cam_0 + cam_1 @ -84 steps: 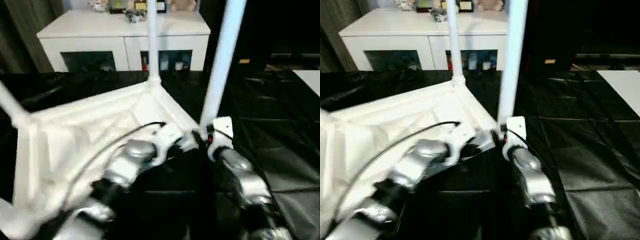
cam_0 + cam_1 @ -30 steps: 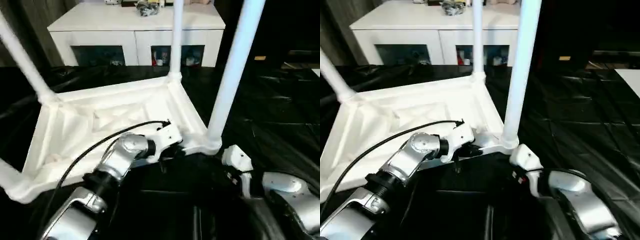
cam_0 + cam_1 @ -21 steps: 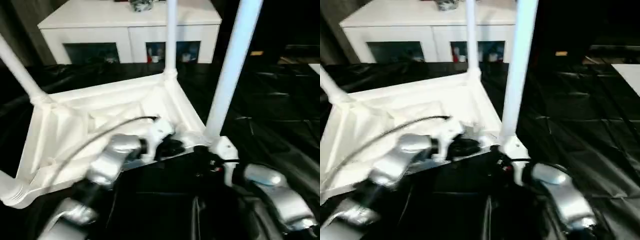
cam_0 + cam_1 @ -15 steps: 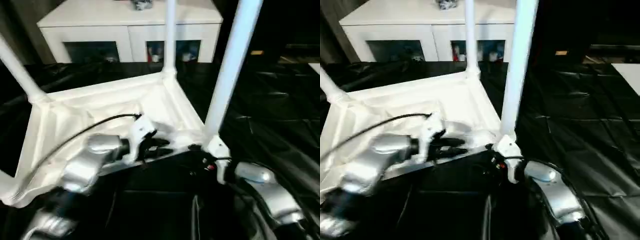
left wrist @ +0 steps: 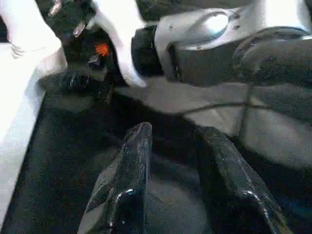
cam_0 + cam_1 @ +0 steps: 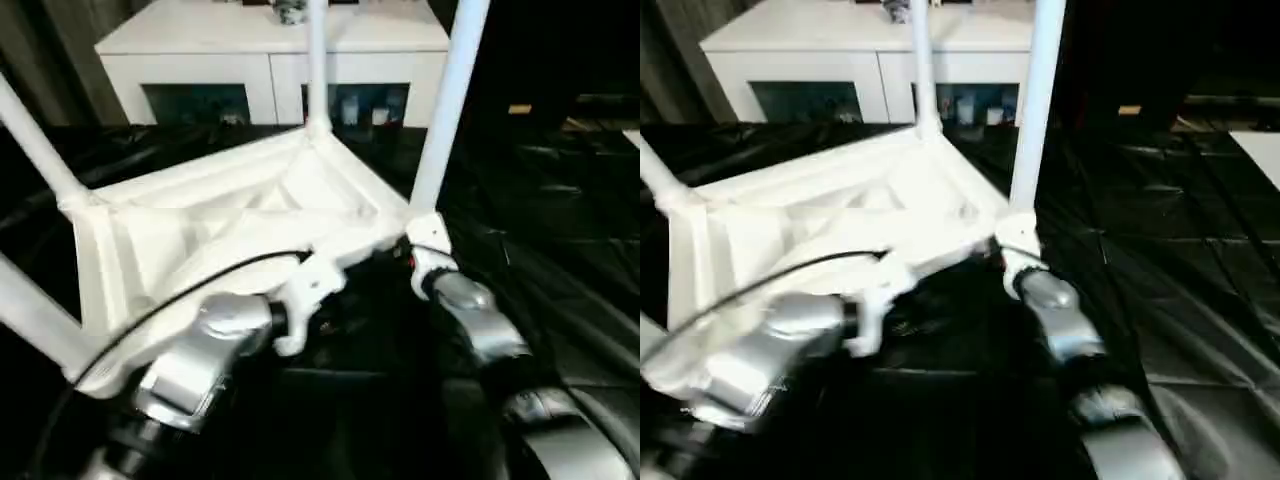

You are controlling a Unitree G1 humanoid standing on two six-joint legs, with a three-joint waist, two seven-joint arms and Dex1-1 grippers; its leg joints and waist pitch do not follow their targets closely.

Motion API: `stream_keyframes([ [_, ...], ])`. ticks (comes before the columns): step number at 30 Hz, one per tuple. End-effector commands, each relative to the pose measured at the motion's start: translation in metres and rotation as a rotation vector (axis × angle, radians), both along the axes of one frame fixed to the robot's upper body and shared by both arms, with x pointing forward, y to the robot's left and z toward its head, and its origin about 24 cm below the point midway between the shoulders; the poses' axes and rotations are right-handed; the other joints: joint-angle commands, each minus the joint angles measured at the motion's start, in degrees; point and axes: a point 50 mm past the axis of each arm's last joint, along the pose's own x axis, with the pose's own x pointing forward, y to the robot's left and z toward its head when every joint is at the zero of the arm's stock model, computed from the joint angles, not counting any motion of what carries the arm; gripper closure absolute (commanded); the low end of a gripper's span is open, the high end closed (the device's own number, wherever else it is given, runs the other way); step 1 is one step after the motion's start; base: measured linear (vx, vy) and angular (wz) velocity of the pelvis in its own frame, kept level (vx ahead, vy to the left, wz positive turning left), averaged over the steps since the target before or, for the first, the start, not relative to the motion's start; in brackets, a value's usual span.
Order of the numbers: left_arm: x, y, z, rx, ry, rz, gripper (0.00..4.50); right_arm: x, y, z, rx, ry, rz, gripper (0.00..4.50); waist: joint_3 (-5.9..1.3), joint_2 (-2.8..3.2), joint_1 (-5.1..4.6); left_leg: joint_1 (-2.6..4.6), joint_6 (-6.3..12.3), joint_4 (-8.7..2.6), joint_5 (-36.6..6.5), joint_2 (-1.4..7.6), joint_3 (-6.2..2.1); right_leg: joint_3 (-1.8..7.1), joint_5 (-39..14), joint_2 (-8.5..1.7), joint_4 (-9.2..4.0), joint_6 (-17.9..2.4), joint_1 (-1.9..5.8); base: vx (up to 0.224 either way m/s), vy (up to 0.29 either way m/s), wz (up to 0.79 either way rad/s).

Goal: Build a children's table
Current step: Rotate leg to tighten

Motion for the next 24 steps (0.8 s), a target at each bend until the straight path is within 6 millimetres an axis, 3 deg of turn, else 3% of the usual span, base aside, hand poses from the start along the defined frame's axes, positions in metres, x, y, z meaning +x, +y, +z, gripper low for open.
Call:
stream_keyframes([
  [1,-0.004,0.004,0.002,-0.027,-0.018,0.02,2.9,0.002,-0.007,0.004,0.004,-0.045,-0.062,0.61,-3.69,-0.93,-0.18,0.75,2.02,-3.86,-6.2,1.82,-0.63,0.94,0.5,-2.15,-2.75,-12.8,2.69,0.0,0.0,0.0],
  [4,-0.007,0.019,-0.001,-0.06,-0.053,0.097,2.9,0.001,-0.004,0.011,0.138,-0.093,0.003,0.61,-3.95,-1.0,-0.22,0.61,4.5,-3.48,-5.3,1.76,-0.55,0.93,3.1,-2.07,-2.46,-12.9,2.84,0.0,0.0,0.0],
  [6,-0.01,0.03,-0.004,-0.107,-0.068,0.152,2.9,-0.003,0.0,0.014,0.158,-0.133,0.086,0.61,-3.72,-1.04,-0.42,0.32,5.99,-3.47,-5.7,2.08,-0.54,0.9,3.9,-2.15,-2.61,-13.3,2.81,0.0,0.0,0.0],
  [7,-0.013,0.036,-0.007,-0.127,-0.073,0.157,2.9,-0.006,0.002,0.015,0.185,-0.139,0.144,0.61,-3.74,-0.73,-0.38,0.58,6.14,-3.52,-6.0,2.1,-0.53,0.85,3.4,-2.02,-2.7,-13.5,2.67,0.0,0.0,0.0],
  [10,-0.031,0.059,-0.022,-0.115,-0.026,0.125,2.9,-0.023,0.011,0.018,0.244,-0.163,0.361,0.61,-3.53,-0.79,-0.13,0.68,6.65,-3.82,-7.6,2.49,-0.63,0.87,1.1,-1.87,-2.87,-13.3,2.52,0.0,0.0,0.0],
  [13,-0.035,0.07,-0.026,-0.07,-0.019,0.125,2.9,-0.037,0.015,0.015,0.222,-0.132,0.499,0.61,-3.13,-0.49,0.12,1.48,5.3,-4.29,-11.7,2.8,-0.56,0.88,-4.7,-1.58,-3.5,-12.8,1.82,0.0,0.0,0.0],
  [15,-0.034,0.072,-0.026,-0.062,-0.018,0.136,2.9,-0.041,0.016,0.013,0.197,-0.114,0.534,0.61,-2.77,-0.61,0.16,1.58,2.89,-4.84,-15.4,2.86,-0.48,1.06,-10.8,-1.79,-3.98,-11.9,1.67,0.0,0.0,0.0],
  [17,-0.032,0.073,-0.024,-0.066,-0.02,0.143,2.9,-0.045,0.017,0.009,0.171,-0.077,0.558,0.61,-2.66,-0.68,-0.04,1.53,1.34,-5.08,-17.1,2.77,-0.56,1.19,-13.6,-1.9,-4.13,-11.1,1.61,0.0,0.0,0.0],
  [23,-0.028,0.074,-0.022,-0.07,-0.053,0.188,2.9,-0.03,0.014,-0.01,0.087,0.066,0.366,0.61,-2.8,-1.24,-0.29,1.22,0.34,-4.93,-15.0,2.39,-0.58,1.24,-13.3,-2.07,-4.07,-10.8,1.54,0.0,0.0,0.0],
  [24,-0.027,0.074,-0.022,-0.064,-0.052,0.212,2.9,-0.026,0.011,-0.013,0.073,0.086,0.313,0.61,-2.82,-1.11,-0.35,1.25,0.2,-4.88,-14.9,2.37,-0.56,1.23,-13.3,-2.08,-4.01,-11.1,1.46,0.0,0.0,0.0],
])
